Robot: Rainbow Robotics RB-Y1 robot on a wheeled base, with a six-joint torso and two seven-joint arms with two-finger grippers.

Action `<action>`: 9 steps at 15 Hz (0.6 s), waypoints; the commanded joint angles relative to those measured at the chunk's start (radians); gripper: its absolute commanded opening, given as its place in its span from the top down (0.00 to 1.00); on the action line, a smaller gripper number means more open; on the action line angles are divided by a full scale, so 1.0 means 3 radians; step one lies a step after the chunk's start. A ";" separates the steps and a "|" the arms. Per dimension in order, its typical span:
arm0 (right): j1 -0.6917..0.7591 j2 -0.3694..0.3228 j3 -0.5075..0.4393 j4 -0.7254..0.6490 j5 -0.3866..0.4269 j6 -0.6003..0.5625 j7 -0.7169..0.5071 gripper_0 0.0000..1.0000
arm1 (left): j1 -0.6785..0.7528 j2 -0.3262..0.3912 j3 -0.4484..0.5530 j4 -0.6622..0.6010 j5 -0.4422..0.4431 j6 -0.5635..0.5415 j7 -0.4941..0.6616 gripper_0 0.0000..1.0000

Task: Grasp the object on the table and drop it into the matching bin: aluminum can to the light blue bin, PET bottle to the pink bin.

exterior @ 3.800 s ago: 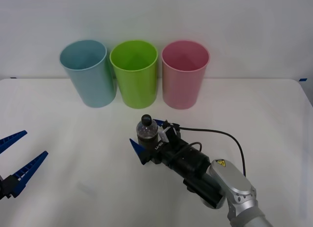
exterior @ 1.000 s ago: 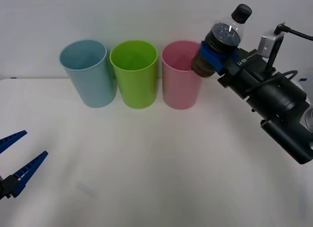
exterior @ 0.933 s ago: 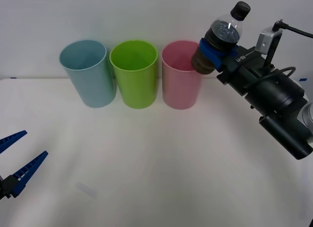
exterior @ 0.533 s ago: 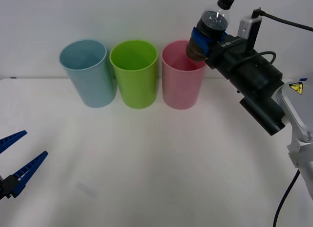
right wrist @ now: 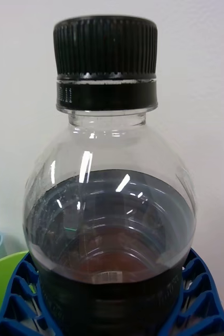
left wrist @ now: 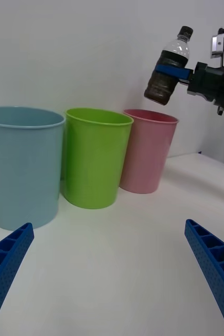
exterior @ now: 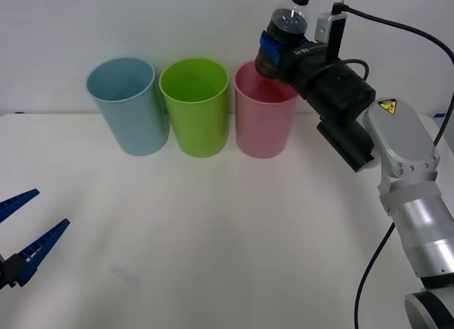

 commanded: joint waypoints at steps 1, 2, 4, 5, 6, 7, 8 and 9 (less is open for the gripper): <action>-0.0019 0.0026 -0.0004 0.0038 0.0035 0.0016 0.0020 1.00 | 0.0000 0.0000 0.0000 0.0000 0.0000 0.0000 0.0000 0.00; -0.0024 0.0020 -0.0004 0.0038 0.0035 0.0016 0.0025 1.00 | 0.0000 0.0000 0.0000 0.0000 0.0000 0.0000 0.0000 0.00; -0.0019 0.0020 -0.0004 0.0038 0.0041 0.0016 0.0030 0.98 | 0.0000 0.0000 0.0000 0.0000 0.0000 0.0000 0.0000 0.00; -0.0014 0.0020 0.0001 0.0038 0.0041 0.0016 0.0030 0.95 | 0.0000 0.0000 0.0000 0.0000 0.0000 0.0000 0.0000 0.00; -0.0014 0.0020 -0.0004 0.0038 0.0041 0.0016 0.0030 0.87 | 0.0000 0.0000 0.0000 0.0000 0.0000 0.0000 0.0000 0.00; -0.0014 0.0020 0.0001 0.0038 0.0041 0.0016 0.0030 0.43 | 0.0000 0.0000 0.0000 0.0000 0.0000 0.0000 0.0000 0.00; -0.0014 0.0020 -0.0004 0.0038 0.0041 0.0016 0.0030 0.00 | 0.0000 0.0000 0.0000 0.0000 0.0000 0.0000 0.0000 0.00; -0.0014 0.0020 -0.0004 0.0038 0.0041 0.0016 0.0035 0.00 | 0.0000 0.0000 0.0000 0.0000 0.0000 0.0000 0.0000 0.00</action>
